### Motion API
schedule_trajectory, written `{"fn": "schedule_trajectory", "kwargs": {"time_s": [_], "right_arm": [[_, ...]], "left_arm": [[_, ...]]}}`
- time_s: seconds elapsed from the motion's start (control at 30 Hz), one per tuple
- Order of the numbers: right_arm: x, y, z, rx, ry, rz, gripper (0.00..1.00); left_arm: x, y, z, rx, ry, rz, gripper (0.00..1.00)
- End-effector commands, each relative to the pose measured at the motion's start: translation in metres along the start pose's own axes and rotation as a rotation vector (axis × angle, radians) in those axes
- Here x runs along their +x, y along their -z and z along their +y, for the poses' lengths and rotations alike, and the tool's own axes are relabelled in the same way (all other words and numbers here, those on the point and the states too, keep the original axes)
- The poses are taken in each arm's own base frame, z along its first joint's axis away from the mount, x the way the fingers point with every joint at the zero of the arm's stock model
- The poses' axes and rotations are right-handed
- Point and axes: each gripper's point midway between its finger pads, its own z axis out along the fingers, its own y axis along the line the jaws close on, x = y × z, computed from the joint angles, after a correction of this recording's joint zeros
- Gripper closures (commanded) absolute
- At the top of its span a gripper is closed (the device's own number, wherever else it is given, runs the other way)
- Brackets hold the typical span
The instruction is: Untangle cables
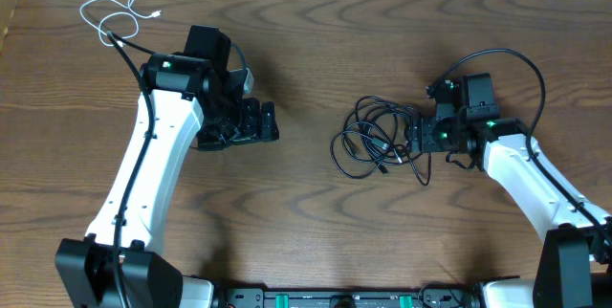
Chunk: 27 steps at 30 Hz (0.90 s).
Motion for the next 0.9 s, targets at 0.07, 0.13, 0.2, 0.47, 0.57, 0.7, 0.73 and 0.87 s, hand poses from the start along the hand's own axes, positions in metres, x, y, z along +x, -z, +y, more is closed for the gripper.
{"fn": "schedule_trajectory", "kwargs": {"time_s": [0.07,0.13,0.2,0.47,0.57,0.7,0.73,0.87], "right_arm": [[0.001,-0.01,-0.003,0.028,0.027,0.004,0.41],[0.005,-0.018,-0.005,0.031,0.023,0.024,0.43],[0.008,-0.025,-0.007,0.033,0.02,0.043,0.53],[-0.019,-0.009,0.016,-0.067,0.033,-0.019,0.99],[-0.05,0.026,0.03,-0.096,0.051,-0.096,0.99],[-0.095,0.092,0.051,-0.132,0.084,-0.232,0.99],[-0.107,0.112,0.058,-0.148,0.096,-0.277,0.99],[-0.154,0.204,0.084,-0.199,0.12,-0.518,0.99]], "left_arm": [[-0.004,-0.002,0.002,-0.008,0.008,-0.011,0.06],[-0.004,-0.002,0.002,-0.008,0.008,-0.011,0.06],[-0.004,-0.002,0.002,-0.008,0.008,-0.011,0.06],[-0.004,-0.002,0.002,-0.008,0.008,-0.011,0.06],[-0.004,-0.002,0.002,-0.008,0.008,-0.011,0.06],[-0.005,-0.002,0.002,-0.008,0.007,-0.015,0.06],[-0.005,-0.002,0.002,-0.007,0.007,-0.014,0.06],[-0.006,-0.002,0.001,-0.006,0.006,-0.019,0.06]]}}
